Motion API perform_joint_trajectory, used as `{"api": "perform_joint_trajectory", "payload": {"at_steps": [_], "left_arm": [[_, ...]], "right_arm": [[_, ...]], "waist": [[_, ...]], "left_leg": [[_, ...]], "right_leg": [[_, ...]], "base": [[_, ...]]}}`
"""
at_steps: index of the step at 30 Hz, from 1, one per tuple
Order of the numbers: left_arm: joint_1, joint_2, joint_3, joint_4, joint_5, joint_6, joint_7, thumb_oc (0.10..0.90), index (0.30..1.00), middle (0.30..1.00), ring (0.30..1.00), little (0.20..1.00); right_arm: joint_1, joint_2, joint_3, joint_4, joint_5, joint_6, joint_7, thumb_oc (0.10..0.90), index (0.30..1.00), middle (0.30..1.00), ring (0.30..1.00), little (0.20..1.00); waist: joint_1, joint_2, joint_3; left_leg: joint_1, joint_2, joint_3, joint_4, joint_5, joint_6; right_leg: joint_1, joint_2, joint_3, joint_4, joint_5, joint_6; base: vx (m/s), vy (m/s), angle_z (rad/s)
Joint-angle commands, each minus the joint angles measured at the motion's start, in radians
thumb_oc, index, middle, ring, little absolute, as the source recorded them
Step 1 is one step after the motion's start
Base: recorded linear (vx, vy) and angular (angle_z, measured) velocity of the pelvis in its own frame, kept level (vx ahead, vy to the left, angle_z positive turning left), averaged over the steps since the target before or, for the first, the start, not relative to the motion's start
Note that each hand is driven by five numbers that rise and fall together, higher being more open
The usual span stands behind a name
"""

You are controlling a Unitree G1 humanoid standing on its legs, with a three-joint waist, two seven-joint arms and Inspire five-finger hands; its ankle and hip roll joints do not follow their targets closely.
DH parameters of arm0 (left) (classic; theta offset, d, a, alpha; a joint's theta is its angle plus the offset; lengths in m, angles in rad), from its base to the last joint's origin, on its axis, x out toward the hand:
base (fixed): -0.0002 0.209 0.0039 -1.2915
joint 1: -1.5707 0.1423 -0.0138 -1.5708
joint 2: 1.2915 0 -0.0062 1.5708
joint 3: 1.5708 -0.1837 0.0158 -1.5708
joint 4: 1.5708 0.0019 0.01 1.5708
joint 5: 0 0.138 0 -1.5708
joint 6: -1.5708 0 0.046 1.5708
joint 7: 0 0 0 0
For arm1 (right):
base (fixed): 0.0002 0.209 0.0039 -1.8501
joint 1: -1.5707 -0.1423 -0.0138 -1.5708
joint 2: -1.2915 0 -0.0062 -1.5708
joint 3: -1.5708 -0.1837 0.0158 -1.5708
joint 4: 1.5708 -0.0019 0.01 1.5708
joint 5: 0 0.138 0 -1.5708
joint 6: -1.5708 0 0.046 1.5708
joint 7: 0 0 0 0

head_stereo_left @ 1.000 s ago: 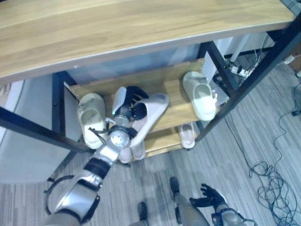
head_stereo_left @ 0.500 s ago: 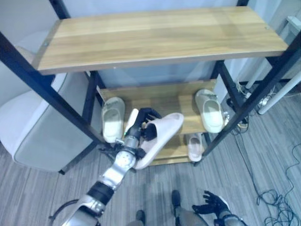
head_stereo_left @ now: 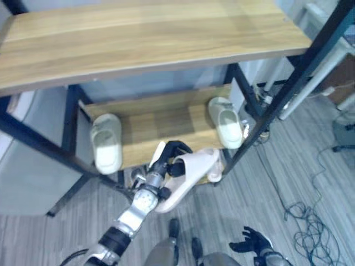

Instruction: Arrange the slippers neatly on the shoe rack.

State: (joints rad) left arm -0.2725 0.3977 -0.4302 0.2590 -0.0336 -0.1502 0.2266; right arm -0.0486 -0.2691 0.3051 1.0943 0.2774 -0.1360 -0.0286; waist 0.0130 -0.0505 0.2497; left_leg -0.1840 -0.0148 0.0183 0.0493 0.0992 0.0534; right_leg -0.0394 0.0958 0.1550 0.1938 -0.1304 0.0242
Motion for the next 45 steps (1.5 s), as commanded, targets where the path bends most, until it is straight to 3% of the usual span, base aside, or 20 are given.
{"api": "perform_joint_trajectory", "payload": {"at_steps": [1,3,6,8,13,18,21,23,26,29,31,36,41,44,45], "left_arm": [[-0.109,0.007,0.041,-0.14,0.007,-0.103,0.004,0.4,0.3,0.3,0.3,0.3],[-0.107,0.007,0.044,-0.142,0.015,-0.098,0.002,0.4,0.3,0.3,0.3,0.3],[-0.105,0.003,0.051,-0.15,0.012,-0.101,-0.004,0.4,0.3,0.3,0.3,0.3],[-0.085,-0.003,0.061,-0.16,0.006,-0.104,-0.004,0.4,0.3,0.3,0.3,0.3],[-0.055,-0.003,0.077,-0.159,-0.008,-0.098,-0.013,0.4,0.3,0.3,0.3,0.3],[-0.094,-0.016,0.059,-0.157,-0.017,-0.094,-0.014,0.4,0.3,0.3,0.3,0.3],[-0.108,-0.025,0.052,-0.153,-0.021,-0.093,-0.015,0.4,0.3,0.3,0.3,0.3],[-0.122,-0.036,0.046,-0.148,-0.025,-0.093,-0.017,0.4,0.3,0.3,0.3,0.3],[-0.128,-0.044,0.043,-0.144,-0.037,-0.1,-0.02,0.4,0.3,0.3,0.3,0.3],[-0.127,-0.054,0.031,-0.136,-0.036,-0.098,-0.016,0.4,0.3,0.3,0.3,0.3],[-0.118,-0.053,0.028,-0.14,-0.033,-0.098,-0.02,0.4,0.3,0.3,0.3,0.3],[-0.116,-0.046,0.019,-0.142,-0.025,-0.097,-0.028,0.4,0.3,0.3,0.3,0.3],[-0.142,-0.028,0.022,-0.14,-0.016,-0.094,-0.019,0.4,0.3,0.3,0.3,0.3],[-0.137,-0.024,0.028,-0.143,-0.018,-0.098,-0.018,0.4,0.3,0.3,0.3,0.3],[-0.102,-0.023,0.034,-0.162,-0.022,-0.098,-0.035,0.4,0.3,0.3,0.3,0.3]], "right_arm": [[0.027,-0.006,0.004,-0.052,-0.017,-0.03,0.011,0.8,0.9,0.9,0.9,0.9],[0.032,-0.004,-0.001,-0.063,-0.018,-0.029,0.01,0.8,0.9,0.9,0.9,0.9],[0.032,-0.007,-0.001,-0.064,-0.028,-0.028,0.01,0.8,0.9,0.9,0.9,0.9],[0.045,-0.013,0.001,-0.062,-0.031,-0.023,0.014,0.8,0.9,0.9,0.9,0.9],[0.075,-0.024,0.007,-0.076,-0.027,-0.027,0.018,0.8,0.9,0.9,0.9,0.9],[0.081,-0.042,-0.012,-0.084,0.002,-0.041,0.002,0.8,0.9,0.9,0.9,0.9],[0.084,-0.051,-0.016,-0.089,0.007,-0.042,0.0,0.8,0.9,0.9,0.9,0.9],[0.084,-0.056,-0.019,-0.088,0.014,-0.041,-0.003,0.8,0.9,0.9,0.9,0.9],[0.071,-0.057,-0.02,-0.077,0.022,-0.04,-0.007,0.8,0.9,0.9,0.9,0.9],[0.067,-0.049,-0.02,-0.063,0.017,-0.034,-0.005,0.8,0.9,0.9,0.9,0.9],[0.067,-0.045,-0.024,-0.061,0.012,-0.032,-0.002,0.8,0.9,0.9,0.9,0.9],[0.069,-0.034,-0.024,-0.063,-0.008,-0.021,0.0,0.8,0.9,0.9,0.9,0.9],[0.035,-0.012,-0.01,-0.071,-0.004,-0.015,0.007,0.8,0.9,0.9,0.9,0.9],[0.04,-0.006,-0.005,-0.065,-0.012,-0.018,0.007,0.8,0.9,0.9,0.9,0.9],[0.055,0.005,-0.006,-0.037,-0.012,-0.015,0.009,0.8,0.9,0.9,0.9,0.9]], "waist": [[0.01,0.005,-0.084],[0.002,0.021,-0.08],[-0.012,0.036,-0.08],[-0.02,0.015,-0.083],[0.002,0.008,-0.115],[0.003,0.008,-0.099],[-0.004,0.007,-0.093],[-0.016,0.001,-0.083],[-0.034,-0.014,-0.086],[-0.057,0.005,-0.107],[-0.066,0.019,-0.122],[-0.067,0.026,-0.115],[-0.065,0.026,-0.075],[-0.048,0.021,-0.084],[-0.029,0.007,-0.119]], "left_leg": [[0.044,-0.005,0.016,0.061,-0.117,-0.038],[0.077,-0.001,0.005,0.043,-0.12,-0.036],[0.121,0.004,-0.021,0.009,-0.132,-0.049],[0.135,-0.014,-0.033,0.015,-0.144,-0.064],[0.134,0.012,-0.076,-0.034,-0.094,-0.098],[0.058,0.034,-0.113,-0.015,-0.035,-0.147],[0.025,0.038,-0.102,0.012,-0.027,-0.152],[0.014,0.036,-0.072,0.059,-0.049,-0.144],[0.05,0.03,-0.045,0.127,-0.129,-0.136],[0.127,0.041,-0.035,0.093,-0.162,-0.131],[0.161,0.038,-0.032,0.02,-0.162,-0.12],[0.173,0.013,-0.009,-0.027,-0.156,-0.097],[0.132,0.015,0.016,-0.001,-0.141,-0.07],[0.123,0.013,0.031,0.0,-0.139,-0.075],[0.13,0.01,0.031,-0.017,-0.124,-0.085]], "right_leg": [[-0.017,-0.127,-0.113,0.13,0.078,0.152],[-0.058,-0.155,-0.14,0.164,0.082,0.148],[-0.074,-0.212,-0.19,0.062,0.071,0.123],[-0.039,-0.219,-0.154,-0.056,0.092,0.123],[0.04,-0.173,-0.186,-0.145,0.079,0.082],[0.068,-0.138,-0.246,-0.2,0.066,0.055],[0.073,-0.133,-0.268,-0.209,0.067,0.046],[0.062,-0.143,-0.277,-0.196,0.077,0.04],[0.042,-0.171,-0.284,-0.186,0.097,0.04],[0.028,-0.173,-0.281,-0.182,0.109,0.054],[0.022,-0.173,-0.267,-0.177,0.117,0.065],[-0.022,-0.206,-0.249,-0.139,0.132,0.096],[-0.105,-0.191,-0.178,0.035,0.105,0.124],[-0.063,-0.204,-0.213,0.001,0.092,0.115],[-0.007,-0.202,-0.233,-0.075,0.086,0.102]], "base": [[0.07,0.068,-0.65],[0.1,0.025,-0.27],[0.12,-0.065,0.18],[0.09,-0.145,0.69],[-0.04,-0.159,0.58],[-0.07,-0.122,0.43],[-0.11,-0.073,0.59],[-0.15,-0.019,0.47],[-0.13,0.061,0.22],[0.0,0.094,0.12],[0.05,0.134,-0.01],[-0.05,0.143,-0.2],[-0.18,0.083,-0.36],[-0.03,-0.04,-0.12],[0.04,-0.099,-0.26]]}}
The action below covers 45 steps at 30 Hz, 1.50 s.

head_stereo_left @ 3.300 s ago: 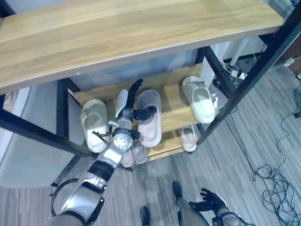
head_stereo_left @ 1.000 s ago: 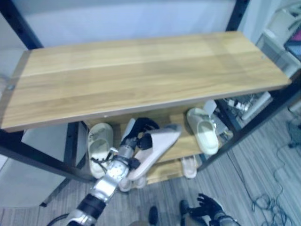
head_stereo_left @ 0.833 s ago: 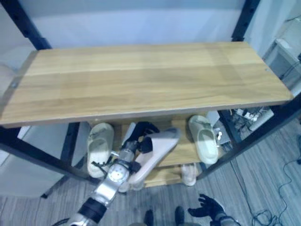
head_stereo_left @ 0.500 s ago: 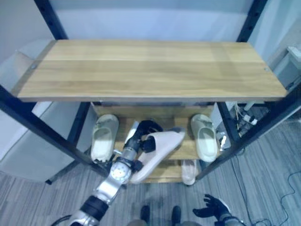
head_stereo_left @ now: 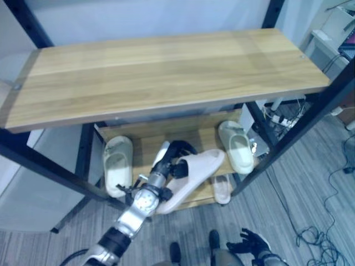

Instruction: Arrange the slippers neatly on the shoe rack.

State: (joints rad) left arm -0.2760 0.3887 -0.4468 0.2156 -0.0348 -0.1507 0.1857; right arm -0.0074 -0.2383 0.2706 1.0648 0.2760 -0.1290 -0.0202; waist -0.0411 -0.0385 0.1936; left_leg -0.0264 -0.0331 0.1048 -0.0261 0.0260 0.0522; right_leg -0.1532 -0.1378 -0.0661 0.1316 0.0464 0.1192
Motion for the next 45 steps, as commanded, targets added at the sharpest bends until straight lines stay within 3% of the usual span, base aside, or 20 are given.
{"api": "perform_joint_trajectory", "payload": {"at_steps": [1,7,22,30,32,33,34,36,39,40,42,44,45], "left_arm": [[-0.097,-0.014,0.051,-0.121,-0.021,-0.097,0.005,0.4,0.3,0.3,0.3,0.3],[0.032,-0.009,0.074,-0.188,-0.089,-0.101,-0.048,0.4,0.3,0.3,0.3,0.3],[0.21,0.012,0.004,-0.256,-0.207,-0.06,-0.202,0.4,0.3,0.3,0.3,0.3],[0.25,0.053,-0.054,-0.217,-0.198,-0.034,-0.261,0.4,0.3,0.3,0.3,0.3],[0.234,0.058,-0.06,-0.207,-0.192,-0.034,-0.257,0.4,0.3,0.3,0.3,0.3],[0.201,0.062,-0.066,-0.187,-0.174,-0.036,-0.241,0.4,0.3,0.3,0.3,0.3],[0.197,0.061,-0.067,-0.185,-0.173,-0.037,-0.24,0.4,0.3,0.3,0.3,0.3],[0.131,0.059,-0.071,-0.145,-0.129,-0.046,-0.199,0.4,0.3,0.3,0.3,0.3],[0.093,0.05,-0.062,-0.119,-0.111,-0.052,-0.16,0.4,0.3,0.3,0.3,0.3],[0.049,0.043,-0.052,-0.109,-0.103,-0.063,-0.125,0.4,0.3,0.3,0.3,0.3],[0.047,0.042,-0.053,-0.107,-0.103,-0.064,-0.124,0.4,0.3,0.3,0.3,0.3],[-0.029,0.048,-0.025,-0.12,-0.084,-0.079,-0.054,0.4,0.3,0.3,0.3,0.3],[-0.03,0.047,-0.026,-0.119,-0.084,-0.079,-0.053,0.4,0.3,0.3,0.3,0.3]], "right_arm": [[0.015,-0.025,0.029,-0.007,-0.011,-0.023,0.0,0.8,0.9,0.9,0.9,0.9],[0.029,-0.037,0.019,-0.006,-0.008,-0.023,-0.001,0.8,0.9,0.9,0.9,0.9],[0.047,-0.045,0.012,0.046,-0.022,-0.018,-0.007,0.8,0.9,0.9,0.9,0.9],[0.021,-0.057,0.015,0.051,-0.024,-0.018,-0.004,0.8,0.9,0.9,0.9,0.9],[0.005,-0.063,0.019,0.043,-0.023,-0.019,-0.009,0.8,0.9,0.9,0.9,0.9],[-0.018,-0.07,0.026,0.027,-0.015,-0.023,-0.016,0.8,0.9,0.9,0.9,0.9],[-0.02,-0.07,0.025,0.027,-0.015,-0.023,-0.016,0.8,0.9,0.9,0.9,0.9],[-0.058,-0.079,0.033,0.01,-0.004,-0.028,-0.027,0.8,0.9,0.9,0.9,0.9],[-0.084,-0.084,0.037,-0.008,0.007,-0.033,-0.036,0.8,0.9,0.9,0.9,0.9],[-0.107,-0.091,0.04,-0.035,0.021,-0.042,-0.052,0.8,0.9,0.9,0.9,0.9],[-0.109,-0.092,0.039,-0.035,0.021,-0.042,-0.052,0.8,0.9,0.9,0.9,0.9],[-0.143,-0.104,0.03,-0.107,0.048,-0.065,-0.089,0.8,0.9,0.9,0.9,0.9],[-0.144,-0.104,0.03,-0.107,0.048,-0.064,-0.09,0.8,0.9,0.9,0.9,0.9]], "waist": [[0.024,-0.005,-0.064],[0.037,-0.003,-0.086],[0.05,0.013,-0.076],[0.046,0.022,-0.02],[0.042,0.024,0.016],[0.037,0.024,0.053],[0.037,0.024,0.05],[0.033,0.022,0.08],[0.034,0.022,0.086],[0.034,0.021,0.098],[0.034,0.022,0.091],[0.029,0.024,0.12],[0.029,0.024,0.113]], "left_leg": [[-0.026,0.029,-0.055,0.057,-0.05,-0.084],[0.009,0.047,-0.059,0.013,-0.016,-0.098],[0.033,0.066,-0.095,0.02,-0.006,-0.11],[-0.011,0.074,-0.1,0.078,-0.029,-0.113],[-0.06,0.075,-0.1,0.119,-0.032,-0.117],[-0.135,0.076,-0.102,0.177,-0.036,-0.119],[-0.145,0.076,-0.103,0.184,-0.038,-0.119],[-0.263,0.084,-0.106,0.272,-0.049,-0.118],[-0.349,0.087,-0.108,0.338,-0.061,-0.112],[-0.435,0.093,-0.105,0.415,-0.079,-0.104],[-0.45,0.093,-0.105,0.425,-0.083,-0.104],[-0.638,0.099,-0.108,0.596,-0.118,-0.087],[-0.659,0.1,-0.109,0.622,-0.136,-0.087]], "right_leg": [[0.109,0.032,-0.013,-0.016,-0.089,0.007],[0.166,0.057,-0.037,-0.113,-0.066,-0.013],[0.213,0.085,-0.068,-0.13,-0.088,-0.038],[0.172,0.089,-0.065,-0.075,-0.116,-0.05],[0.12,0.086,-0.07,-0.03,-0.122,-0.054],[0.039,0.081,-0.075,0.038,-0.124,-0.06],[0.029,0.08,-0.075,0.046,-0.126,-0.06],[-0.088,0.068,-0.075,0.139,-0.135,-0.062],[-0.175,0.063,-0.074,0.211,-0.154,-0.064],[-0.258,0.056,-0.07,0.286,-0.179,-0.071],[-0.272,0.056,-0.069,0.296,-0.182,-0.071],[-0.468,0.047,-0.055,0.472,-0.211,-0.086],[-0.487,0.046,-0.053,0.496,-0.227,-0.086]], "base": [[0.04,-0.132,-0.23],[0.01,-0.087,0.01],[-0.01,-0.034,0.11],[-0.04,-0.01,0.03],[-0.22,-0.008,0.03],[-0.24,-0.006,0.03],[-0.26,-0.01,0.1],[-0.22,-0.008,0.16],[-0.16,0.004,0.07],[-0.17,0.016,-0.04],[-0.1,0.01,-0.11],[-0.2,0.027,-0.06],[-0.1,0.016,-0.04]]}}
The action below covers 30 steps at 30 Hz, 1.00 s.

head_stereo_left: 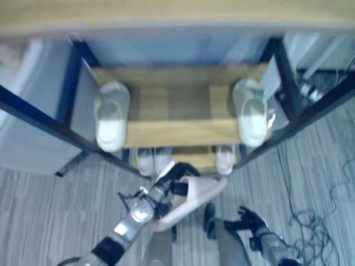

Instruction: Arrange the slippers neatly on the shoe rack.

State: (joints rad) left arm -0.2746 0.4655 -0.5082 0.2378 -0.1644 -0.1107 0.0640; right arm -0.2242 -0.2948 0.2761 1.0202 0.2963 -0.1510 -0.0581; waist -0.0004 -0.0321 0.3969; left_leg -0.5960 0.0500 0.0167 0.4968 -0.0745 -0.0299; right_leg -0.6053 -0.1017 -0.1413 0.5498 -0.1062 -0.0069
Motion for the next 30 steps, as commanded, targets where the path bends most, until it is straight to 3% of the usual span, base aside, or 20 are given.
{"api": "perform_joint_trajectory", "payload": {"at_steps": [1,3,5,6,8,14,17,21,23,25,30], "left_arm": [[-0.032,-0.029,0.035,-0.141,0.046,-0.119,0.069,0.4,0.3,0.3,0.3,0.3],[-0.082,-0.021,0.065,-0.167,0.056,-0.13,0.114,0.4,0.3,0.3,0.3,0.3],[-0.177,-0.01,0.108,-0.19,0.093,-0.143,0.201,0.4,0.3,0.3,0.3,0.3],[-0.236,0.005,0.138,-0.205,0.122,-0.143,0.256,0.4,0.3,0.3,0.3,0.3],[-0.271,0.018,0.157,-0.198,0.145,-0.144,0.295,0.4,0.3,0.3,0.3,0.3],[-0.436,0.1,0.242,-0.192,0.213,-0.12,0.468,0.4,0.3,0.3,0.3,0.3],[-0.556,0.185,0.266,-0.171,0.247,-0.091,0.566,0.4,0.3,0.3,0.3,0.3],[-0.635,0.222,0.251,-0.146,0.254,-0.071,0.608,0.4,0.3,0.3,0.3,0.3],[-0.757,0.275,0.212,-0.092,0.263,-0.045,0.657,0.4,0.3,0.3,0.3,0.3],[-0.823,0.304,0.158,-0.026,0.256,-0.025,0.677,0.4,0.3,0.3,0.3,0.3],[-0.911,0.322,0.082,0.085,0.217,-0.015,0.683,0.4,0.3,0.3,0.3,0.3]], "right_arm": [[0.073,-0.047,0.024,-0.063,0.027,-0.042,-0.052,0.8,0.9,0.9,0.9,0.9],[0.049,-0.059,0.011,-0.121,0.043,-0.063,-0.075,0.8,0.9,0.9,0.9,0.9],[0.011,-0.077,-0.012,-0.221,0.064,-0.097,-0.116,0.8,0.9,0.9,0.9,0.9],[-0.003,-0.09,-0.022,-0.294,0.064,-0.116,-0.136,0.8,0.9,0.9,0.9,0.9],[-0.017,-0.102,-0.031,-0.323,0.067,-0.129,-0.151,0.8,0.9,0.9,0.9,0.9],[-0.094,-0.145,-0.027,-0.48,0.012,-0.148,-0.191,0.8,0.9,0.9,0.9,0.9],[-0.148,-0.196,-0.027,-0.564,-0.012,-0.163,-0.208,0.8,0.9,0.9,0.9,0.9],[-0.171,-0.219,-0.031,-0.621,-0.018,-0.165,-0.213,0.8,0.9,0.9,0.9,0.9],[-0.195,-0.249,-0.03,-0.67,-0.02,-0.169,-0.212,0.8,0.9,0.9,0.9,0.9],[-0.178,-0.273,-0.016,-0.729,-0.027,-0.174,-0.199,0.8,0.9,0.9,0.9,0.9],[-0.142,-0.297,0.007,-0.769,-0.042,-0.166,-0.188,0.8,0.9,0.9,0.9,0.9]], "waist": [[-0.011,0.018,-0.093],[-0.021,0.023,-0.083],[-0.032,0.033,-0.077],[-0.037,0.035,-0.085],[-0.038,0.04,-0.082],[-0.047,0.053,-0.059],[-0.056,0.063,-0.01],[-0.065,0.057,0.036],[-0.081,0.044,0.115],[-0.099,0.047,0.123],[-0.115,0.045,0.123]], "left_leg": [[-0.094,0.017,-0.021,0.103,-0.037,-0.005],[-0.221,0.022,-0.02,0.206,-0.062,0.001],[-0.422,0.024,-0.027,0.359,-0.097,0.011],[-0.511,0.03,-0.042,0.446,-0.156,0.013],[-0.565,0.035,-0.05,0.493,-0.174,0.018],[-0.835,0.044,-0.071,0.791,-0.276,0.049],[-0.954,0.056,-0.074,1.01,-0.359,0.064],[-0.974,0.063,-0.069,1.119,-0.41,0.069],[-0.974,0.069,-0.054,1.258,-0.472,0.073],[-0.974,0.073,-0.068,1.364,-0.528,0.074],[-0.974,0.076,-0.081,1.48,-0.589,0.077]], "right_leg": [[-0.039,0.01,0.022,0.081,-0.076,0.04],[-0.167,0.001,0.033,0.174,-0.094,0.034],[-0.37,-0.005,0.057,0.317,-0.125,0.026],[-0.447,-0.005,0.079,0.391,-0.18,0.025],[-0.507,-0.008,0.087,0.445,-0.196,0.029],[-0.783,0.006,0.112,0.751,-0.279,0.02],[-0.911,0.014,0.122,0.956,-0.353,0.021],[-0.945,0.016,0.134,1.073,-0.399,0.019],[-0.964,0.024,0.165,1.226,-0.452,0.018],[-0.965,0.03,0.192,1.339,-0.508,0.016],[-0.965,0.036,0.219,1.464,-0.569,0.019]], "base": [[-0.04,0.023,-0.04],[-0.18,0.049,0.01],[-0.19,0.059,0.06],[-0.01,0.035,-0.01],[0.0,0.043,-0.15],[0.03,0.051,-0.17],[0.12,0.049,-0.16],[0.09,0.012,-0.12],[0.13,-0.005,0.0],[0.18,0.033,0.03],[0.11,0.033,-0.1]]}}
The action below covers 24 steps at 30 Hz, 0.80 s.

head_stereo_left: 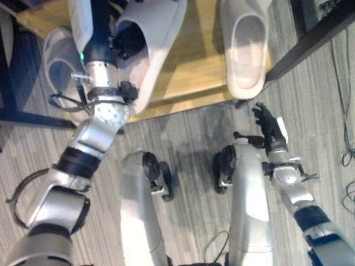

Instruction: Arrange the slippers neatly on the shoe rack.

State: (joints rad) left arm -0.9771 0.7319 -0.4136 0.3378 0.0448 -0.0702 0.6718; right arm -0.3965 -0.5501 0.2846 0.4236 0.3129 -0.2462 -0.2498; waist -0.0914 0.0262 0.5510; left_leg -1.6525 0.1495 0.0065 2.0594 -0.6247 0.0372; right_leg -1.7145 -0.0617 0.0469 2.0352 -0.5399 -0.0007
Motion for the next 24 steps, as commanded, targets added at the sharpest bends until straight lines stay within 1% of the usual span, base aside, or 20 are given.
{"api": "perform_joint_trajectory", "payload": {"at_steps": [1,2,3,6,10,14,15,19,24], "left_arm": [[-0.225,0.059,-0.021,-0.003,0.002,-0.048,0.075,0.4,0.3,0.3,0.3,0.3],[-0.245,0.065,-0.033,0.021,0.0,-0.042,0.074,0.4,0.3,0.3,0.3,0.3],[-0.295,0.067,-0.066,0.076,-0.007,-0.03,0.071,0.4,0.3,0.3,0.3,0.3],[-0.334,0.07,-0.093,0.108,-0.007,-0.018,0.07,0.4,0.3,0.3,0.3,0.3],[-0.387,0.034,-0.122,0.173,-0.013,0.008,0.049,0.4,0.3,0.3,0.3,0.3],[-0.413,0.003,-0.141,0.212,0.0,0.029,0.032,0.4,0.3,0.3,0.3,0.3],[-0.415,-0.008,-0.146,0.224,0.017,0.04,0.029,0.4,0.3,0.3,0.3,0.3],[-0.401,-0.013,-0.136,0.224,0.024,0.043,0.031,0.4,0.3,0.3,0.3,0.3],[-0.336,-0.007,-0.109,0.185,0.035,0.045,0.037,0.4,0.3,0.3,0.3,0.3]], "right_arm": [[0.037,-0.053,0.003,-0.188,-0.067,-0.071,0.007,0.8,0.9,0.9,0.9,0.9],[0.051,-0.063,0.001,-0.199,-0.075,-0.068,0.011,0.8,0.9,0.9,0.9,0.9],[0.061,-0.084,0.003,-0.215,-0.079,-0.067,0.019,0.8,0.9,0.9,0.9,0.9],[0.074,-0.093,0.0,-0.24,-0.077,-0.068,0.029,0.8,0.9,0.9,0.9,0.9],[0.112,-0.11,0.008,-0.287,-0.085,-0.058,0.056,0.8,0.9,0.9,0.9,0.9],[0.124,-0.108,0.008,-0.287,-0.084,-0.054,0.064,0.8,0.9,0.9,0.9,0.9],[0.127,-0.107,0.009,-0.284,-0.084,-0.054,0.066,0.8,0.9,0.9,0.9,0.9],[0.124,-0.107,0.016,-0.284,-0.086,-0.056,0.065,0.8,0.9,0.9,0.9,0.9],[0.136,-0.11,0.016,-0.287,-0.09,-0.059,0.065,0.8,0.9,0.9,0.9,0.9]], "waist": [[-0.031,-0.014,-0.031],[-0.033,-0.015,-0.031],[-0.041,-0.014,-0.031],[-0.047,-0.013,-0.031],[-0.059,-0.009,-0.031],[-0.066,-0.005,-0.031],[-0.066,-0.004,-0.031],[-0.065,0.0,-0.031],[-0.06,-0.004,-0.031]], "left_leg": [[0.082,-0.026,-0.075,-0.066,-0.044,0.011],[0.082,-0.028,-0.077,-0.044,-0.057,0.01],[0.082,-0.028,-0.083,-0.011,-0.076,0.015],[0.082,-0.031,-0.085,0.01,-0.083,0.019],[0.082,-0.036,-0.078,0.062,-0.109,0.029],[0.082,-0.042,-0.072,0.078,-0.113,0.027],[0.082,-0.046,-0.067,0.089,-0.117,0.026],[0.082,-0.049,-0.064,0.103,-0.12,0.023],[0.082,-0.06,-0.061,0.116,-0.126,0.022]], "right_leg": [[0.145,0.0,0.038,-0.006,-0.142,0.013],[0.145,0.003,0.042,0.023,-0.156,0.014],[0.145,0.006,0.053,0.057,-0.173,0.014],[0.145,0.009,0.061,0.078,-0.181,0.013],[0.145,0.013,0.072,0.122,-0.203,0.013],[0.145,0.008,0.072,0.136,-0.213,0.015],[0.145,0.005,0.074,0.148,-0.217,0.014],[0.145,0.0,0.073,0.164,-0.224,0.015],[0.145,-0.008,0.073,0.183,-0.232,0.011]], "base": [[0.09,0.026,-0.06],[0.09,0.04,-0.02],[0.08,0.026,-0.04],[0.04,0.023,-0.1],[0.04,0.018,-0.05],[0.02,0.002,-0.03],[0.02,0.005,-0.06],[0.0,0.0,0.0],[0.0,0.0,0.0]]}}
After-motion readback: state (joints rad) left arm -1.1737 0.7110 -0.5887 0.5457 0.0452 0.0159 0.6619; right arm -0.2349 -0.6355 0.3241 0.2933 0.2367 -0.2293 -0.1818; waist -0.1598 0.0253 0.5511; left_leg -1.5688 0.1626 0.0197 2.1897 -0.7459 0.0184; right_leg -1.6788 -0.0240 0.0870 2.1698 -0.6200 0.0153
